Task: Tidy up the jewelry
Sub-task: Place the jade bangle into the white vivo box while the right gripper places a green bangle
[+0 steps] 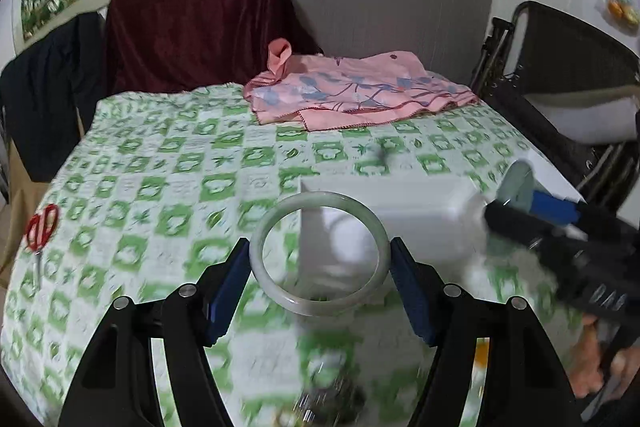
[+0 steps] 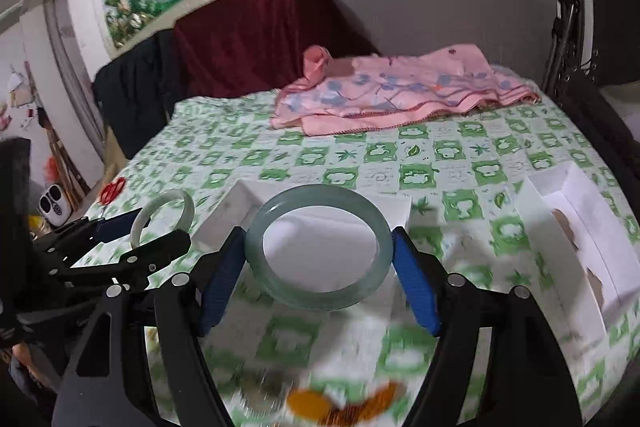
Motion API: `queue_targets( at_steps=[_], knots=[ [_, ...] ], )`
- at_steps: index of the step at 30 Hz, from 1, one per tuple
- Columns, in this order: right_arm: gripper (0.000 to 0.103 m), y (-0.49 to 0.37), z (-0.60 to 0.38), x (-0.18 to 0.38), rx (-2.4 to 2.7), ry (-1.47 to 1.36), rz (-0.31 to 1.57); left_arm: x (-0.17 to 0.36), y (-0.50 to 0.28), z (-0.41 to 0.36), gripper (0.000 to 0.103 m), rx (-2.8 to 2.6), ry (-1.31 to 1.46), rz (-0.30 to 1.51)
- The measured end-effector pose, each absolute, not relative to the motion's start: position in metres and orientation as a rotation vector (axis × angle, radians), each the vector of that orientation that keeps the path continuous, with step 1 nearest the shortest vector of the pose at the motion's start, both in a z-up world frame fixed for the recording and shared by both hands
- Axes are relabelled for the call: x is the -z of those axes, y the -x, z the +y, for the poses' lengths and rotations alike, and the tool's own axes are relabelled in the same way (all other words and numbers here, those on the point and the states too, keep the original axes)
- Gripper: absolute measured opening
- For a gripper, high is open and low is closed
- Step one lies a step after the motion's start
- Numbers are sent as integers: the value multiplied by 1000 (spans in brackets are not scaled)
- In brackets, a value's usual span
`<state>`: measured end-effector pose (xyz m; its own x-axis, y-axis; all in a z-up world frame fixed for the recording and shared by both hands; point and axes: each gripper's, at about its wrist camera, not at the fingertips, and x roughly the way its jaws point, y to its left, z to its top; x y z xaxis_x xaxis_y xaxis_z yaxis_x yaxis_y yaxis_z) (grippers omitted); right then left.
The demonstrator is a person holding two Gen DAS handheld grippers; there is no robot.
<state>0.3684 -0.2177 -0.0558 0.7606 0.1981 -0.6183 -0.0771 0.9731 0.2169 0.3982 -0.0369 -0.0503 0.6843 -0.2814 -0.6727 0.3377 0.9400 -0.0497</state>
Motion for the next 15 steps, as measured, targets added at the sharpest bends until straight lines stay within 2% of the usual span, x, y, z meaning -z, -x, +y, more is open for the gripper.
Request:
queue_targets(
  at_steps=[5, 9, 15],
  knots=[
    [69, -394, -227, 83, -162, -242, 771, 74, -428, -58, 69, 347, -94, 810],
    [70, -393, -224, 83, -171, -224, 751, 85, -435, -57, 69, 357, -62, 832],
    [70, -385, -228, 78, -183, -244, 709, 89, -433, -52, 77, 376, -39, 832]
  ],
)
